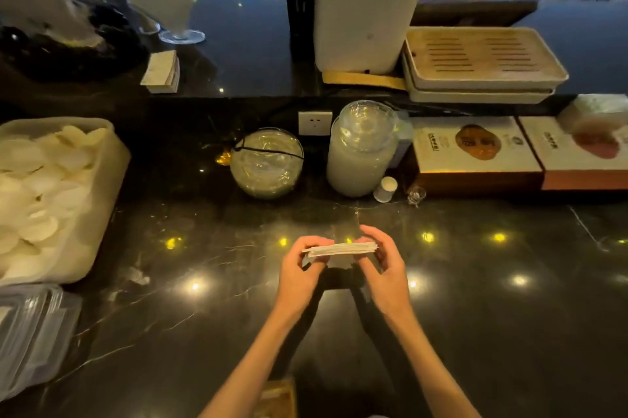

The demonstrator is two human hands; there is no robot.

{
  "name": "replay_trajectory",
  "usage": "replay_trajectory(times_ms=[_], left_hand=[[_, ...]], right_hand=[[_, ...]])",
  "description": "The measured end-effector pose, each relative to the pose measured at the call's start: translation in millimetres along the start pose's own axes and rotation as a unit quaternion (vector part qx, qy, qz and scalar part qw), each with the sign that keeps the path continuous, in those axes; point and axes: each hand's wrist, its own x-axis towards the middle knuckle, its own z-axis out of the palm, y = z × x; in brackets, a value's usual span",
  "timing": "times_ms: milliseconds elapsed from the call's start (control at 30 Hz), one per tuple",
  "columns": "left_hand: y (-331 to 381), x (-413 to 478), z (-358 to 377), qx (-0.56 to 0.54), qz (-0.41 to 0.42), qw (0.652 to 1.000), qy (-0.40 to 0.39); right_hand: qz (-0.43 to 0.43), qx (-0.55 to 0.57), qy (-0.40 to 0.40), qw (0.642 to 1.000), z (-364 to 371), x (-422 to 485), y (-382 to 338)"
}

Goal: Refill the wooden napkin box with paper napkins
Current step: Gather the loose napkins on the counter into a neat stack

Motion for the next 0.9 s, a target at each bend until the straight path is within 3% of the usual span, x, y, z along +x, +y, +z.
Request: replay_trajectory(times_ms=[100,267,500,667,767,900], left_hand=[[-25.4,3.8,2.1,0.004,-0.043,0.999,-0.033],[-82.0,15.2,1.2,0.125,-0.091,0.985,-0.073],[-89.0,24.3,9.5,0.125,-0.068,0.988,-0.051],[-78.3,22.1,5.7,0.139,0.003,0.989,-0.046],[-89.9,25.7,3.5,0.135,-0.026,0.988,-0.063],[-100.1,29.5,7.1,0.139,-0.072,0.985,-0.067]], right_hand=[[0.039,0.002,-0.007,0.999,-1.9,-4.8,19.3],[0.12,-0.025,-0.026,0.992,4.6,-11.5,72.2],[0.126,0.003,0.033,0.991,9.7,-5.6,83.0],[0.093,0.017,0.015,0.995,2.2,-1.6,72.7],[0.1,-0.035,-0.028,0.994,2.2,0.0,87.2],[0.122,-0.043,-0.022,0.991,9.2,-1.1,101.9]])
